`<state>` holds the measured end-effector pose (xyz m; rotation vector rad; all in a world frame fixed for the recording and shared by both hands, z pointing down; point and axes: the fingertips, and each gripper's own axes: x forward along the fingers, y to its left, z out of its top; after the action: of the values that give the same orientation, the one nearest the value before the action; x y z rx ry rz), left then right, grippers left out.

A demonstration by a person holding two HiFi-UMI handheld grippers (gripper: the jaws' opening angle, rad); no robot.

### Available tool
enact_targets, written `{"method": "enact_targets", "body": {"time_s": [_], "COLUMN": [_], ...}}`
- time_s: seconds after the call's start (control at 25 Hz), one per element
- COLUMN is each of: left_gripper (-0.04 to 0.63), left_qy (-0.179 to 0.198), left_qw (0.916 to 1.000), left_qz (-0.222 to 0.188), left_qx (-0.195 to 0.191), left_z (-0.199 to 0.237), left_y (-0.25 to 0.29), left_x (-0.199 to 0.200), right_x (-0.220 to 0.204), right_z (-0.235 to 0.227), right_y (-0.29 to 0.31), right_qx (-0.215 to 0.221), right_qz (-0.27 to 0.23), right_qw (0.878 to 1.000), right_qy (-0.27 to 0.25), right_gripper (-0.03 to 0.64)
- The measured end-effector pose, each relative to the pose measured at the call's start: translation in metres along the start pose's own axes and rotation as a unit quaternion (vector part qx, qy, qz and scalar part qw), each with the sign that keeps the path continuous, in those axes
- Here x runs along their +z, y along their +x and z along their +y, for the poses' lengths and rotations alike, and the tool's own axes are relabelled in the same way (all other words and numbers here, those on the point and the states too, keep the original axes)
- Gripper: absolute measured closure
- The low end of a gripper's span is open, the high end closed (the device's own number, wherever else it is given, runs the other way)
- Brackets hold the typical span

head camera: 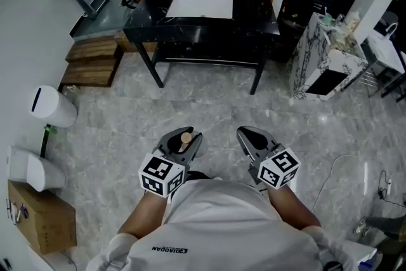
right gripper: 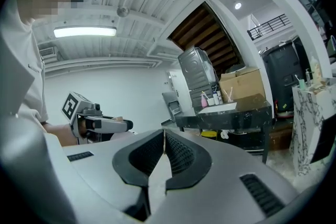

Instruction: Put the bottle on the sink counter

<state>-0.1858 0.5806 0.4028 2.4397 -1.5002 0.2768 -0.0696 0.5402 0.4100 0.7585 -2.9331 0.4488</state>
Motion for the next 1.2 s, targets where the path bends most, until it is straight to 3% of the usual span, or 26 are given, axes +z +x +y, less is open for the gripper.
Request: {"method": "enact_targets", "body": {"time_s": [0.68,1.2], "left_gripper": [0.474,0.474], "left_qy": [0.014,0.015], "left_qw": [0.9993,0.9972], "left_qz": [0.017,0.023], "left_qx": [-0.029,-0.070], "left_z": [0.018,0.083], "left_y": [0.045,0.139], "left_x": [0.009,0.038], "right_x": [0.001,0.026], "right_z": [-0.043,-0.127], "right_y": [0.014,0.076], "right_qx": [-0.028,-0.073], "right_qz": [-0.003,0.007], "right_qw": [0.999,0.997], "right_qy": [0.017,0.032], "right_gripper": [0.575,0.575]}}
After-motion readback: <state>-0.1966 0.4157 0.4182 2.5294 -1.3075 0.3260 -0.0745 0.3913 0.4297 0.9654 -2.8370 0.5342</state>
